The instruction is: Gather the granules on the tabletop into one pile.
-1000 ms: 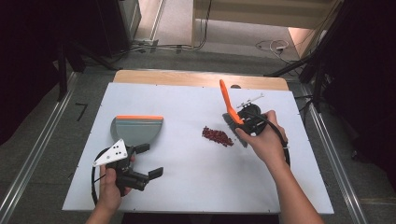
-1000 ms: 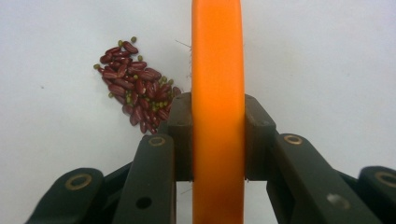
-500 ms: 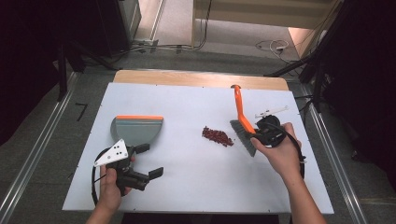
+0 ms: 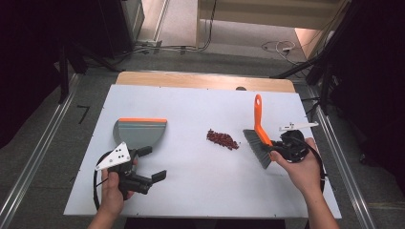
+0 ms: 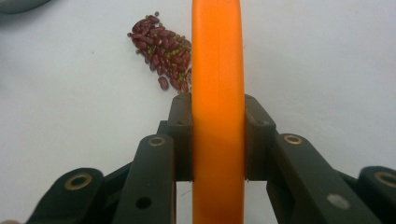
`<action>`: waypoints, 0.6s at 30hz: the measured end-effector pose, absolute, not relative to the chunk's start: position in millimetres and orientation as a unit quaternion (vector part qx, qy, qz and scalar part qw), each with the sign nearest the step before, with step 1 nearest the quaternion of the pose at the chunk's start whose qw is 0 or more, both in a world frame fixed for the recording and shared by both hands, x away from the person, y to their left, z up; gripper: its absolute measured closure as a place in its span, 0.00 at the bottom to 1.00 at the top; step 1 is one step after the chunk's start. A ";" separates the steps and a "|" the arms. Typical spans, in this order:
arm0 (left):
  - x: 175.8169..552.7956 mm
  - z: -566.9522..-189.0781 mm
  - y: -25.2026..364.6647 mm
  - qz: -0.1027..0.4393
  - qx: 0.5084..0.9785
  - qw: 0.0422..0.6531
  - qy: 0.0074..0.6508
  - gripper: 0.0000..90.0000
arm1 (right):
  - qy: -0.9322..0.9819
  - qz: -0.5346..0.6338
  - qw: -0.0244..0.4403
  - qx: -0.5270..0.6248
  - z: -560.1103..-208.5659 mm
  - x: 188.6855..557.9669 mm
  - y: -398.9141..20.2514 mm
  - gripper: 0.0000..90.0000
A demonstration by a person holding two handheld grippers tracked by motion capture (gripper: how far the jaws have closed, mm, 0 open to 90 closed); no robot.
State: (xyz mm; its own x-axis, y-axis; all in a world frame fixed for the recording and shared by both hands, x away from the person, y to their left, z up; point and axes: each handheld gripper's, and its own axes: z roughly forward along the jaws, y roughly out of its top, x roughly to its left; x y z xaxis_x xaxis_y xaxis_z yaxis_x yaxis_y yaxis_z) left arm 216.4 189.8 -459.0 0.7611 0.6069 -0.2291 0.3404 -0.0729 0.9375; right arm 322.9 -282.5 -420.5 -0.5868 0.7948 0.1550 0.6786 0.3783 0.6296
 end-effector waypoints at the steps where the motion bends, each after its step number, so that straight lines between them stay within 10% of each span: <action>1: 216.4 -459.0 190.4 0.112 0.723 0.597 0.328 0.01 | 0.825 0.337 0.085 0.446 -421.4 321.0 -285.3 0.76; 18: 216.7 -459.0 197.4 0.125 0.717 0.598 0.335 0.00 | 0.807 0.391 0.040 0.441 -434.0 298.2 -325.6 0.76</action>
State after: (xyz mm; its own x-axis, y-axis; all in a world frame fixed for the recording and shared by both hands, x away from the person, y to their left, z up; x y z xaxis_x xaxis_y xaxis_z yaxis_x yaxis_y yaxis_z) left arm 216.7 197.4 -459.0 0.7443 0.6302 -0.2212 0.3306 -0.0598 0.9419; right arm 298.2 -325.6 -434.0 -0.6085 0.7426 0.2798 0.6794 0.3053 0.6672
